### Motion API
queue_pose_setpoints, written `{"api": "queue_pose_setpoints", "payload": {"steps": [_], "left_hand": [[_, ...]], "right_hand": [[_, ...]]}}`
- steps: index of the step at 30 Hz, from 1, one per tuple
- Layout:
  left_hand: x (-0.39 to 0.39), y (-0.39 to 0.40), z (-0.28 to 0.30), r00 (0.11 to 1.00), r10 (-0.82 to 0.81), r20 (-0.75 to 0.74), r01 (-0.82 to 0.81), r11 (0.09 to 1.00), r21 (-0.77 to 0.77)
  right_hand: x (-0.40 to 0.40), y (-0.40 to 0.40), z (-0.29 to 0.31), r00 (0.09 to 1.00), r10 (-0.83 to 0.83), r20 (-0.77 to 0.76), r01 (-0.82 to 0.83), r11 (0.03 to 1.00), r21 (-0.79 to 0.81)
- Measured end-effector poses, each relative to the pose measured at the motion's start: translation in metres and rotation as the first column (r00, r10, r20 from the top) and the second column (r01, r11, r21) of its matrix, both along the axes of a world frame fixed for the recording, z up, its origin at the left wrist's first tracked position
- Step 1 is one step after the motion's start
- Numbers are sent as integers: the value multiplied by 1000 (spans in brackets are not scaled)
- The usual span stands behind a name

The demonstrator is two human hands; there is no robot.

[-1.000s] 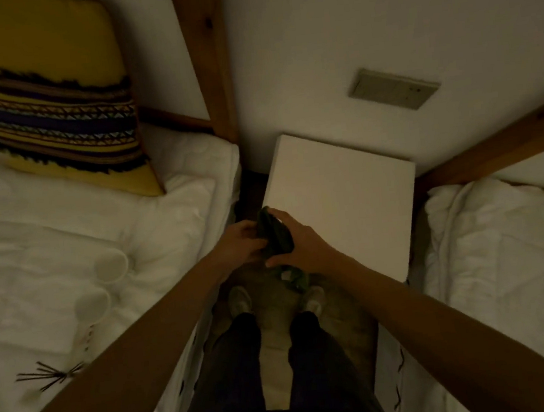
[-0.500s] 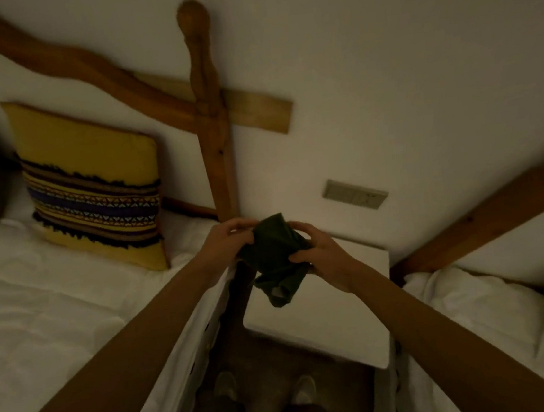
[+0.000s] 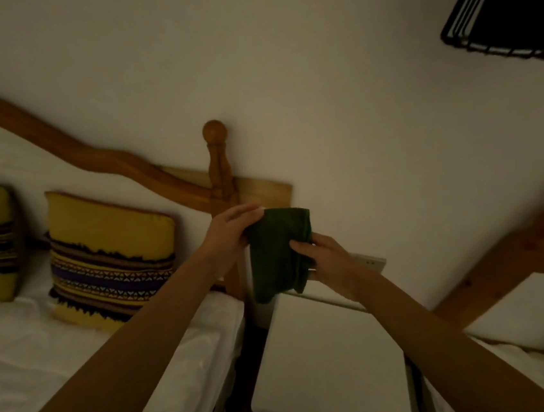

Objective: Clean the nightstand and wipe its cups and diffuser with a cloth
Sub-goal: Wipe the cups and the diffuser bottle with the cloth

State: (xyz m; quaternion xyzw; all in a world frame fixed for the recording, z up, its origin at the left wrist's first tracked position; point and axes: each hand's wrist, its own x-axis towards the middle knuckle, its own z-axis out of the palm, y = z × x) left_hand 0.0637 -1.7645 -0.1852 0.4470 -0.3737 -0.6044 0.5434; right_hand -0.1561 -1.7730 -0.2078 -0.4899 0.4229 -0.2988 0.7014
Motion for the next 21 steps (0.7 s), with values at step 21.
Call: {"api": "queue_pose_setpoints", "payload": {"steps": [21], "left_hand": [[-2, -25, 33, 932, -330, -148, 335, 942, 7]], "right_hand": [[-19, -28, 68, 994, 25, 106, 10, 948, -318]]}}
